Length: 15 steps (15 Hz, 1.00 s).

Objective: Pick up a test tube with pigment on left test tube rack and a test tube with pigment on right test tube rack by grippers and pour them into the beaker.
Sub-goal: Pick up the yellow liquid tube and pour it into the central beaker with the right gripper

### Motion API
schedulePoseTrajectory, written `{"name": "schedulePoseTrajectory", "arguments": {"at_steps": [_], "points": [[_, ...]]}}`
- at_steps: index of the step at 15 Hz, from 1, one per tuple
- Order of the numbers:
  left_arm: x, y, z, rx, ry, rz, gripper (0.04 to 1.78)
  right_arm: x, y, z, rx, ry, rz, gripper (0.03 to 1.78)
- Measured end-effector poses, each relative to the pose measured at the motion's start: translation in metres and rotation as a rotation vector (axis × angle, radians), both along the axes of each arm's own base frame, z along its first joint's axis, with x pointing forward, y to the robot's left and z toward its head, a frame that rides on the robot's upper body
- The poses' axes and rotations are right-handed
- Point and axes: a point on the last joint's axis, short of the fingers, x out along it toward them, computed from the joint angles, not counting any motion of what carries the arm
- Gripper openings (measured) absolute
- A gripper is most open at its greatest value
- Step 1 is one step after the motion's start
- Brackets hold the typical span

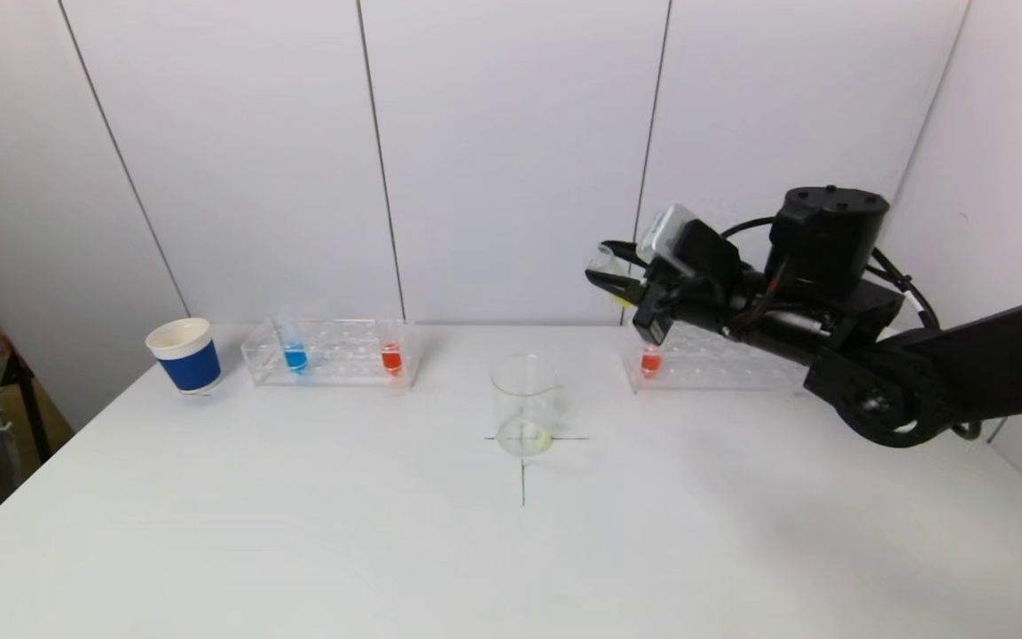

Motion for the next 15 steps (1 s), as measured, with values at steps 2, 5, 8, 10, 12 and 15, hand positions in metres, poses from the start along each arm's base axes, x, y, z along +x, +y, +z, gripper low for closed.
{"name": "schedulePoseTrajectory", "arguments": {"at_steps": [2, 5, 8, 10, 12, 15], "points": [[0.000, 0.000, 0.000, -0.001, 0.000, 0.000, 1.76, 0.001, 0.008, -0.003, -0.018, -0.014, 0.019, 0.45], [0.000, 0.000, 0.000, 0.000, 0.000, 0.001, 1.76, 0.005, 0.017, -0.007, -0.063, -0.056, 0.038, 0.45], [0.000, 0.000, 0.000, 0.000, 0.000, 0.001, 1.76, 0.008, 0.019, -0.013, -0.118, -0.099, 0.061, 0.45], [0.000, 0.000, 0.000, 0.000, 0.000, 0.001, 1.76, 0.009, 0.020, -0.017, -0.147, -0.121, 0.069, 0.45], [0.000, 0.000, 0.000, 0.000, 0.000, 0.000, 1.76, 0.011, 0.021, -0.022, -0.183, -0.150, 0.091, 0.45], [0.000, 0.000, 0.000, 0.000, 0.000, 0.000, 1.76, 0.013, 0.023, -0.027, -0.229, -0.194, 0.100, 0.45]]}}
